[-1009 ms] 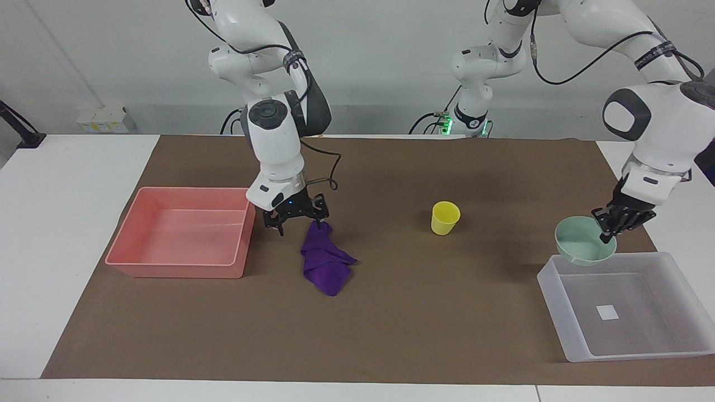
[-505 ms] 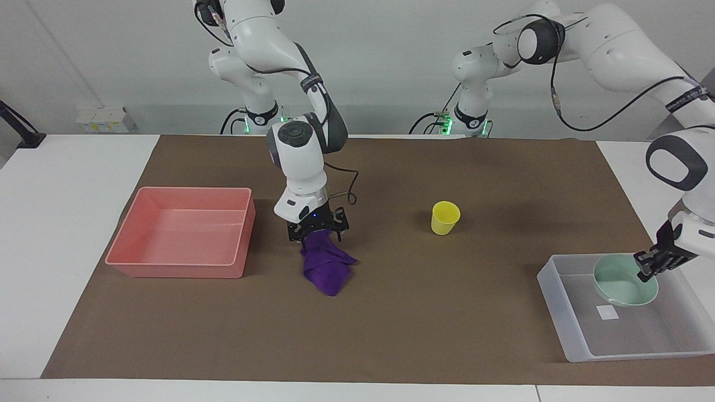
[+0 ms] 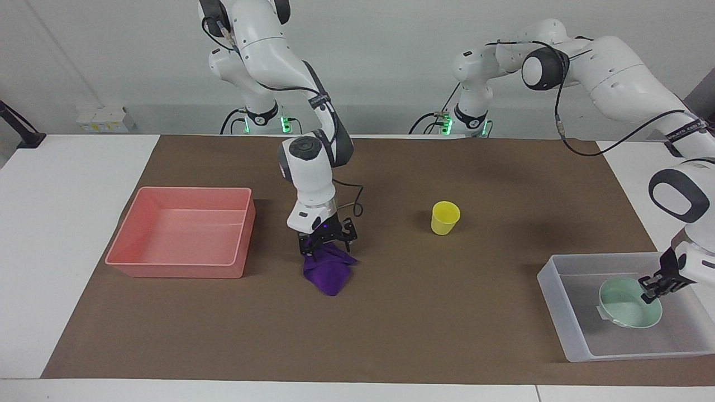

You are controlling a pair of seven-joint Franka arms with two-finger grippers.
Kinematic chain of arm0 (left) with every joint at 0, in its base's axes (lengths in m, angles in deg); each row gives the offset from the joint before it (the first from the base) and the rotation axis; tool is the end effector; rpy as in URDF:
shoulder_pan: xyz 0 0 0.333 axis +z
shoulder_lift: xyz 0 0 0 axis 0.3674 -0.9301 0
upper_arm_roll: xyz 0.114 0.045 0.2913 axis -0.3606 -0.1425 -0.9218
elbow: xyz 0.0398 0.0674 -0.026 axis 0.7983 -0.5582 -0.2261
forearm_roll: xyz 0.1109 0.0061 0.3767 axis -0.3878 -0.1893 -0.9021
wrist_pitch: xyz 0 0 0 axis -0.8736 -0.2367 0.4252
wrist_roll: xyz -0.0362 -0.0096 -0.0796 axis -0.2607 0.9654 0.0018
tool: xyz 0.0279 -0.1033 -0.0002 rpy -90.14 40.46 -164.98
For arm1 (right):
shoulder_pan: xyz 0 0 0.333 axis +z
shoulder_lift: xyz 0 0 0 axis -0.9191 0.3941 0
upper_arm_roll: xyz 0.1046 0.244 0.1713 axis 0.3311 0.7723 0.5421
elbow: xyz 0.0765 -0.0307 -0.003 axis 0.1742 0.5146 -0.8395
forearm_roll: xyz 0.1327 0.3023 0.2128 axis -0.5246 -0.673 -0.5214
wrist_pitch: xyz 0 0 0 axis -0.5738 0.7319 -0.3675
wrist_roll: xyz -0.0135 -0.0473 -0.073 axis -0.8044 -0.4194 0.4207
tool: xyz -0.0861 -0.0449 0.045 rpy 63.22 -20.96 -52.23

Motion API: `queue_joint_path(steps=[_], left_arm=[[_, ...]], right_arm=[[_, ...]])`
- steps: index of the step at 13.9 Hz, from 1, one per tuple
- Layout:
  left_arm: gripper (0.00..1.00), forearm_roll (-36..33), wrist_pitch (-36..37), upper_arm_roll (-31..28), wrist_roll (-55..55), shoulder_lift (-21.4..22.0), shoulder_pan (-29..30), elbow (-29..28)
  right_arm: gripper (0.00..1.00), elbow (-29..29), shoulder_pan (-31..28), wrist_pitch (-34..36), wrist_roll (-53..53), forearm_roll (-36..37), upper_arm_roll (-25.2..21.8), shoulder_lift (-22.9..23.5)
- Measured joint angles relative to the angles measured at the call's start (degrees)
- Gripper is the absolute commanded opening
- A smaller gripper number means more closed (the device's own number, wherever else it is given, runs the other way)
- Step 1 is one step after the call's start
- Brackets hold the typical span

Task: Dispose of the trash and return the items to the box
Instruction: 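Carry the purple cloth into the pink bin while the left gripper grasps the cup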

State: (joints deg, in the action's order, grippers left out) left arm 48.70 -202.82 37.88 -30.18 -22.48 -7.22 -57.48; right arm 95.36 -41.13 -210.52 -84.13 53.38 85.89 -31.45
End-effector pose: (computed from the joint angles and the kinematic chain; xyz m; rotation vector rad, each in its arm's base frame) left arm 0.7623 0.1742 0.3826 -3.1155 -0.1953 -0.3188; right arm 0.6027 0.2697 0.2979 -3.0078 -0.4882 -0.4135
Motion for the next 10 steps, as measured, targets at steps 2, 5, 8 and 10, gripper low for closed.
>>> queue_joint_path(steps=[2,5,8,10], left_arm=[[0.00,1.28,-2.34,0.00,0.00,-0.93,0.01,-1.36],[0.00,2.03,-7.50,-0.03,0.00,-1.26,0.67,-4.61],[0.07,2.58,-10.17,0.02,-0.20,-0.68,1.14,-7.31],[0.55,2.60,-10.16,0.06,-0.27,0.10,1.14,-7.85]], right_arm=[[0.66,0.03,-0.13,-0.07,-2.24,0.00,-0.29,0.17],[0.01,0.08,-0.31,-0.07,-3.01,0.01,-0.34,0.20],[0.00,0.16,-0.36,-0.07,-3.03,0.01,-0.36,0.20],[0.00,0.02,-0.37,0.11,-1.59,0.00,-0.38,0.16]])
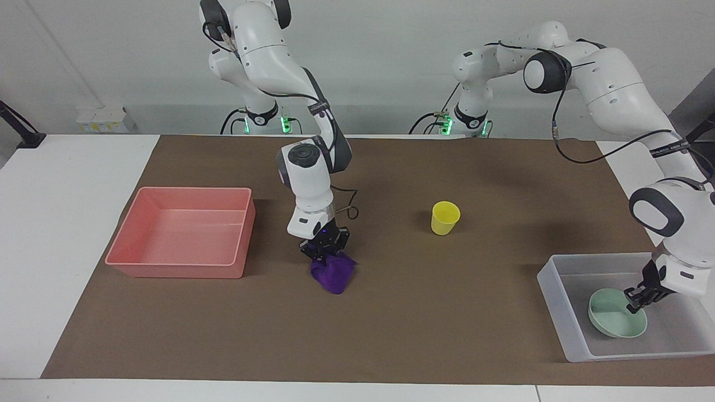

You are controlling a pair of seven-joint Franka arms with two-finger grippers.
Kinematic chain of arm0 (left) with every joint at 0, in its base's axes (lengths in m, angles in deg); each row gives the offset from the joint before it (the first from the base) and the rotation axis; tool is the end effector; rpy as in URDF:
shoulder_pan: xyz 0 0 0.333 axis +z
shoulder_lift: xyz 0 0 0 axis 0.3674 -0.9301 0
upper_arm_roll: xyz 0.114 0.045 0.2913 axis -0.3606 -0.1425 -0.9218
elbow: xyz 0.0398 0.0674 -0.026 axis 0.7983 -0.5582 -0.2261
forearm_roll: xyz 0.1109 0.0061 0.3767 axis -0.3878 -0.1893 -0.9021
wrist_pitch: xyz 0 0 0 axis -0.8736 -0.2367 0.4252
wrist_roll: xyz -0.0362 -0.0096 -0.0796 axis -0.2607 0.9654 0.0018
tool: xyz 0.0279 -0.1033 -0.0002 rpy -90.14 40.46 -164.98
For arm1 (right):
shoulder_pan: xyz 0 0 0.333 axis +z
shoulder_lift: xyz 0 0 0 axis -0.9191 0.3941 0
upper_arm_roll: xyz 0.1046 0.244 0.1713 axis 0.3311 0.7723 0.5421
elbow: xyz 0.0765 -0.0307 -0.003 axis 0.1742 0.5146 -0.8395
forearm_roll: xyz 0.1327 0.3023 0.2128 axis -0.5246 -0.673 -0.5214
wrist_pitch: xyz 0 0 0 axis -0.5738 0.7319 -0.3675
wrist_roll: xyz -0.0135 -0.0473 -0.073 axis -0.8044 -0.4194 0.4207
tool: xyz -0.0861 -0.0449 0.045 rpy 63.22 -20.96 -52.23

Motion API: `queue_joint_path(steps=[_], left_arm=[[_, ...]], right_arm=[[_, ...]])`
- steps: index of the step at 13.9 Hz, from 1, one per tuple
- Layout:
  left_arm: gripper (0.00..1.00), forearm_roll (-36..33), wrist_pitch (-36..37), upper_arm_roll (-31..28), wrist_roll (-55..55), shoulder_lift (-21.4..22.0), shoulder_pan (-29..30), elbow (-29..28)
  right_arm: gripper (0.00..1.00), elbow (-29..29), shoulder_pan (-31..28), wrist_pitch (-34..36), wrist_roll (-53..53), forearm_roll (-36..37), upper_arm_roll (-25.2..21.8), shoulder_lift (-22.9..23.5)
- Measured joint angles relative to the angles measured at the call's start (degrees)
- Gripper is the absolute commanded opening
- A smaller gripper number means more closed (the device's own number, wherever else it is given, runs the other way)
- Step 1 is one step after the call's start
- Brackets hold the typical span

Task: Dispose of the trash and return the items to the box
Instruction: 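Carry the purple cloth into the pink bin while the left gripper grasps the cup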

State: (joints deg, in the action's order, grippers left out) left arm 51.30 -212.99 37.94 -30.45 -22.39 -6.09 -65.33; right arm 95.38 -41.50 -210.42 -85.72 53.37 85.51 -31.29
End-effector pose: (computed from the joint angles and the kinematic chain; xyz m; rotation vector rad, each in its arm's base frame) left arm 0.7558 0.1851 0.3351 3.0811 0.2528 0.3908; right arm 0.6058 0.2619 0.2958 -3.0136 -0.5132 -0.4106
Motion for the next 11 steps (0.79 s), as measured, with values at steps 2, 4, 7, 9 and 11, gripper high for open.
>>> queue_joint_path(steps=[2,4,7,9,11], left_arm=[[0.91,0.00,0.00,0.14,-0.27,0.51,-0.08,-0.07],[0.96,-0.01,0.05,0.57,-0.48,1.91,-0.51,-0.09],[0.98,-0.01,2.49,0.69,-0.51,5.86,-1.94,-0.52],[0.99,-0.01,3.72,0.70,-0.52,10.00,-2.99,-3.43],[0.99,-0.01,3.95,0.81,-0.53,15.18,-4.56,-8.83]], right_arm=[[0.00,-0.46,0.00,2.02,2.53,-0.01,0.00,-0.51],[0.00,-1.19,-0.01,4.91,6.13,-0.01,-0.05,-2.06],[0.00,-1.56,-0.07,8.22,12.05,-0.01,-0.23,-5.93],[0.00,-1.58,-0.15,10.42,14.87,-0.02,-0.38,-8.60],[0.00,-1.62,-0.38,12.46,16.20,-0.01,-0.68,-10.90]])
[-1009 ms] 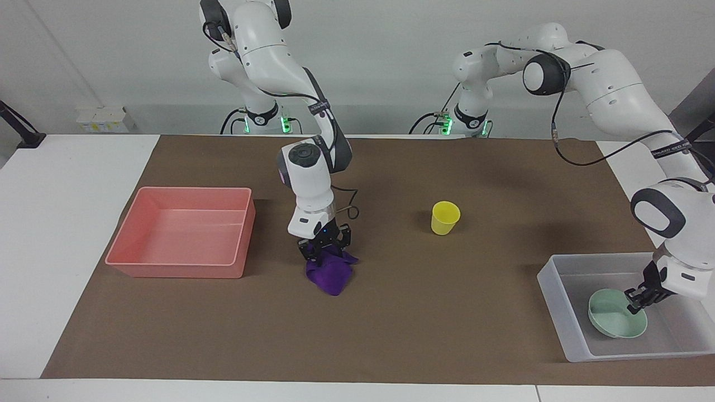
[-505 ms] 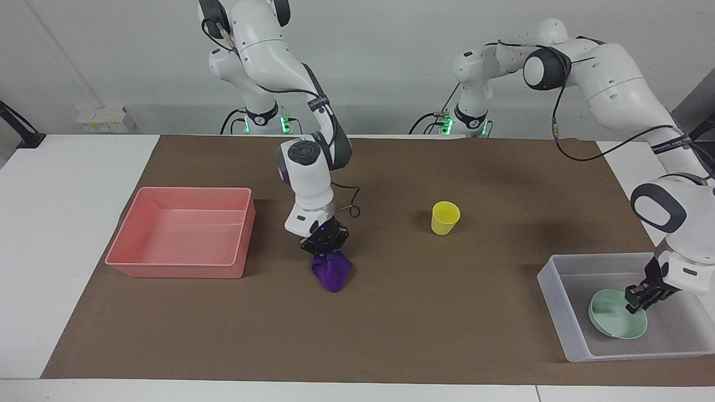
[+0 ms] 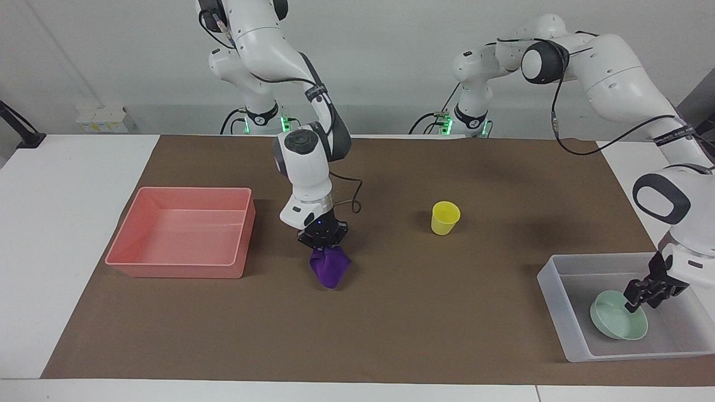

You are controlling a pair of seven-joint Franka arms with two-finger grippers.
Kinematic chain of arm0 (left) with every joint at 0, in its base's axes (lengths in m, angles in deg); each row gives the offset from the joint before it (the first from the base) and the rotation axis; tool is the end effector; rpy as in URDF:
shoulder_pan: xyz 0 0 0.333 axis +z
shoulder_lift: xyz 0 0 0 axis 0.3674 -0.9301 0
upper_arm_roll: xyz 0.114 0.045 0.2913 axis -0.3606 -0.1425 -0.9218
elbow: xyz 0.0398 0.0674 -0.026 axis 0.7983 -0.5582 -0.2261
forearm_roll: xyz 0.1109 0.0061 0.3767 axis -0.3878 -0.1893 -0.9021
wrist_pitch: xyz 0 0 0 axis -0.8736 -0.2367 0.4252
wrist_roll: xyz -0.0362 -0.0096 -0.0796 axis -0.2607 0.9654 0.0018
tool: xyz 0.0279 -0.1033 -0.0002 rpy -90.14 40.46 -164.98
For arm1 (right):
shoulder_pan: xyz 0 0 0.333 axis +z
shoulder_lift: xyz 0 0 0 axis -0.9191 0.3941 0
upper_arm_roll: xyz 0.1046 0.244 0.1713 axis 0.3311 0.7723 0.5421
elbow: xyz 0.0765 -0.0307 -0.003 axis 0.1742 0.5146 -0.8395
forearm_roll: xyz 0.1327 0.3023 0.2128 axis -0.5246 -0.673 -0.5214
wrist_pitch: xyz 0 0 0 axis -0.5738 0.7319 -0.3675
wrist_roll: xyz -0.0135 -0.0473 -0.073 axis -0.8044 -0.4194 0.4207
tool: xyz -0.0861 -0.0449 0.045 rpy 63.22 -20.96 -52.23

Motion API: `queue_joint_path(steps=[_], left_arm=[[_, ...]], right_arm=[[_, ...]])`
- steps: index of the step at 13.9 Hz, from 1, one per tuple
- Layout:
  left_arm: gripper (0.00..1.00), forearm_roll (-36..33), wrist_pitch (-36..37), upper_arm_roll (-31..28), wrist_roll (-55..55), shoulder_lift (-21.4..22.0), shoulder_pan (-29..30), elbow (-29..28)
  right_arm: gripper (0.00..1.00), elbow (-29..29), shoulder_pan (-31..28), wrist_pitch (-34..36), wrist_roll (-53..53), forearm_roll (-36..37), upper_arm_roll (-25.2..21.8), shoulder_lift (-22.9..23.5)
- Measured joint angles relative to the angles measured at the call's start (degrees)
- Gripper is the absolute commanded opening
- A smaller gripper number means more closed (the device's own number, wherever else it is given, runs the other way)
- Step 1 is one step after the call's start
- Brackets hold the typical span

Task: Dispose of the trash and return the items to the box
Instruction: 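Carry the purple cloth into the pink bin while the left gripper grasps the cup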

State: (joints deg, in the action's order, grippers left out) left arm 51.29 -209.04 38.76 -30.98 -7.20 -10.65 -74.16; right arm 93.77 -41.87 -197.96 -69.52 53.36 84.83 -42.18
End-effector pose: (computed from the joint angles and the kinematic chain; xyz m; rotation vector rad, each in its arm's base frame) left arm 0.7272 0.1065 0.4513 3.0755 0.0812 0.4527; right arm 0.5973 0.2461 0.4087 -3.0192 -0.0543 -0.3886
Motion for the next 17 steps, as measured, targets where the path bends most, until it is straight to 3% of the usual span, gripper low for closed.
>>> queue_joint_path(steps=[7,10,14,17], left_arm=[[1.00,0.00,0.96,0.16,3.74,18.70,-9.45,-24.06],[1.00,0.00,0.20,0.21,6.41,21.95,-14.55,-30.66],[1.00,0.00,-8.31,0.26,7.27,24.40,-19.84,-39.77],[1.00,0.00,-10.40,0.29,7.34,25.63,-22.43,-43.75]], right_arm=[[0.00,-1.27,-3.82,9.70,0.16,0.00,-0.19,-7.90],[0.00,-1.96,-5.91,13.49,0.16,0.03,-0.20,-10.37],[0.00,-3.52,-9.47,16.96,-1.23,0.15,-0.22,-11.60],[0.00,-5.96,-13.32,22.20,-6.64,0.15,-0.26,-12.72]])
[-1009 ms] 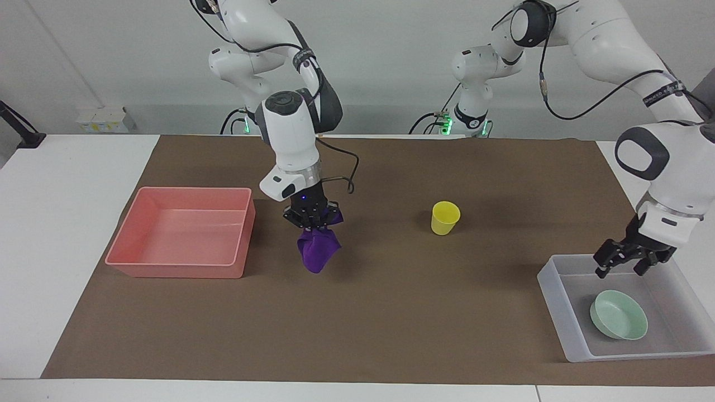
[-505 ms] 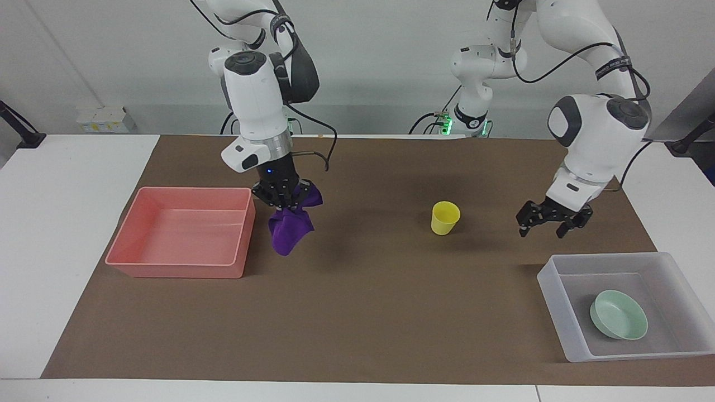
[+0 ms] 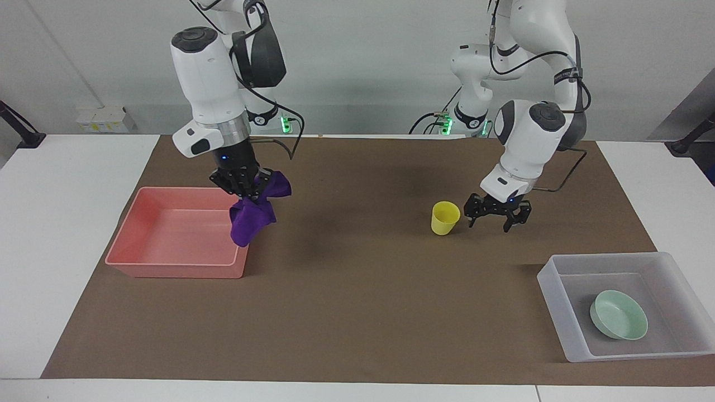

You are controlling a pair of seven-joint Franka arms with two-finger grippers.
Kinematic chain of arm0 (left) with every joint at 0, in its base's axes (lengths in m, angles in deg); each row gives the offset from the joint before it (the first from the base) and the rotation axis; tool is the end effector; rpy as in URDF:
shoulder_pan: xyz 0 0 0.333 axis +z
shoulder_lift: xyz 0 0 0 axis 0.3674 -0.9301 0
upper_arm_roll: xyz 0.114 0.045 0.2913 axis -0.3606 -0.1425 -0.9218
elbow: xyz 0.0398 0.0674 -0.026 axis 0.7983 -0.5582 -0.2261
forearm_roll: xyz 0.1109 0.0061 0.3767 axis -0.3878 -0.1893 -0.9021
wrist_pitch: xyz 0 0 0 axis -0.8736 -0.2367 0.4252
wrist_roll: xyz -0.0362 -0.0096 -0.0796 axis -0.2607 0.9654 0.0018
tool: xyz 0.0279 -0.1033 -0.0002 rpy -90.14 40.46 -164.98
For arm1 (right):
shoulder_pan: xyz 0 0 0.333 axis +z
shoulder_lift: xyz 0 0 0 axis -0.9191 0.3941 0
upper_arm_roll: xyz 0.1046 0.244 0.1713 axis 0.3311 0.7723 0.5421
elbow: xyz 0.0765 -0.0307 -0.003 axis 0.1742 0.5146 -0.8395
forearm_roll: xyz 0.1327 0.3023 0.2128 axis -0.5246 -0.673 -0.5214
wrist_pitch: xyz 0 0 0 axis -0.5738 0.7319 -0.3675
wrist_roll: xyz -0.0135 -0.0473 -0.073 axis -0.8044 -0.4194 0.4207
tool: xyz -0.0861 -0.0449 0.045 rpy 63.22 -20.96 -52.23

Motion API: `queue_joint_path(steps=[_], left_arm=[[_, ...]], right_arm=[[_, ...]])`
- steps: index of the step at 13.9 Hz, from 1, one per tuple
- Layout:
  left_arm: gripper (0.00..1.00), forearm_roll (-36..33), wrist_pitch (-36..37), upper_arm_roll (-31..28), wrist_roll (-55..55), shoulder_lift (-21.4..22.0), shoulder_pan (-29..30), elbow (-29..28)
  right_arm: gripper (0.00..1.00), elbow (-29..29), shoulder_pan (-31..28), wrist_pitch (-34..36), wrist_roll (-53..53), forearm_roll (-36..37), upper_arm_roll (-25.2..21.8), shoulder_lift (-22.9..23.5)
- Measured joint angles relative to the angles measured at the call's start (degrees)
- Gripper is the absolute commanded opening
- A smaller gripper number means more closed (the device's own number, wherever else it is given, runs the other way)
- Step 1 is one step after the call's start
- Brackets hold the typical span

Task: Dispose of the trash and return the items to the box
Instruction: 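Carry the purple cloth into the pink bin while the left gripper grasps the cup, then place the yellow cup in the bowl while the right gripper presses the cloth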

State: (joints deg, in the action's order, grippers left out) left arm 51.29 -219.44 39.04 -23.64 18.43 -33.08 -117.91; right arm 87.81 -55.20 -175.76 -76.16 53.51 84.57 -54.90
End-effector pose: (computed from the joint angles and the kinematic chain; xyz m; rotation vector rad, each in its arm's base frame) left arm 0.5504 -0.1468 0.3929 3.0550 -0.3318 0.2212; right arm 0.5893 0.0905 0.5559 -3.0737 0.1276 -0.3187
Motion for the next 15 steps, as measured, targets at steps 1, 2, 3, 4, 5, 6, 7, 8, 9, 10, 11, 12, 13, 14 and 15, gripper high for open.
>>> queue_joint_path(steps=[1,2,3,4,5,6,7,8,9,10,11,12,13,14,15], left_arm=[[1.00,0.00,-0.03,0.03,0.00,0.31,-0.83,-0.87],[1.00,0.00,-0.17,0.02,0.00,0.74,-1.74,-2.04],[1.00,0.00,-0.97,0.05,0.00,1.14,-2.55,-3.38],[1.00,0.00,-2.56,0.05,0.00,1.53,-3.40,-5.01],[0.88,0.00,-4.51,0.07,0.04,1.81,-4.18,-6.68],[0.68,0.00,-6.52,0.05,0.12,2.05,-4.74,-8.41],[0.40,0.00,-8.62,0.07,0.16,2.21,-5.04,-10.12],[0.14,0.00,-10.10,0.06,0.16,2.24,-5.08,-11.26],[0.00,0.00,-10.60,0.01,0.15,2.24,-5.08,-11.80],[0.00,0.00,-10.84,-0.06,0.15,2.25,-5.08,-11.97],[0.00,0.00,-11.05,-0.11,0.15,2.25,-5.08,-11.98],[0.00,0.00,-11.11,-0.13,0.15,2.27,-5.08,-11.98],[0.00,0.00,-11.14,-0.14,0.15,2.32,-5.08,-11.97],[0.00,0.00,-11.19,-0.10,0.13,2.48,-5.13,-11.84],[0.00,0.00,-11.19,-0.10,0.13,2.70,-5.19,-11.78]], right_arm=[[0.00,-0.58,-1.19,1.29,-1.89,0.00,-0.03,-0.34],[0.00,-0.77,-2.51,1.98,-4.16,0.00,-0.03,-0.58],[0.00,-0.70,-3.95,2.11,-6.53,0.00,-0.06,-0.62],[0.00,-0.34,-5.66,2.05,-9.07,0.00,-0.07,-0.59],[0.00,0.39,-7.49,1.67,-11.65,0.00,-0.09,-0.52],[0.00,1.48,-9.29,0.79,-14.53,0.00,-0.10,-0.38],[0.00,2.94,-10.98,-0.25,-18.00,-0.01,-0.13,-0.11],[0.00,4.41,-12.32,-1.49,-20.81,-0.01,-0.15,0.26],[0.00,5.76,-13.36,-3.26,-22.92,-0.01,-0.15,0.77],[0.00,6.97,-14.06,-5.37,-24.29,-0.01,-0.16,1.43],[0.00,7.87,-14.53,-7.46,-24.89,-0.01,-0.16,2.22],[0.00,8.54,-14.94,-9.40,-24.93,-0.01,-0.12,3.08],[0.00,9.22,-15.34,-11.44,-24.93,-0.01,-0.14,3.97],[0.00,10.06,-15.75,-13.23,-24.94,-0.05,-0.13,4.84],[0.00,11.17,-16.07,-14.76,-24.94,-0.08,-0.15,5.58]])
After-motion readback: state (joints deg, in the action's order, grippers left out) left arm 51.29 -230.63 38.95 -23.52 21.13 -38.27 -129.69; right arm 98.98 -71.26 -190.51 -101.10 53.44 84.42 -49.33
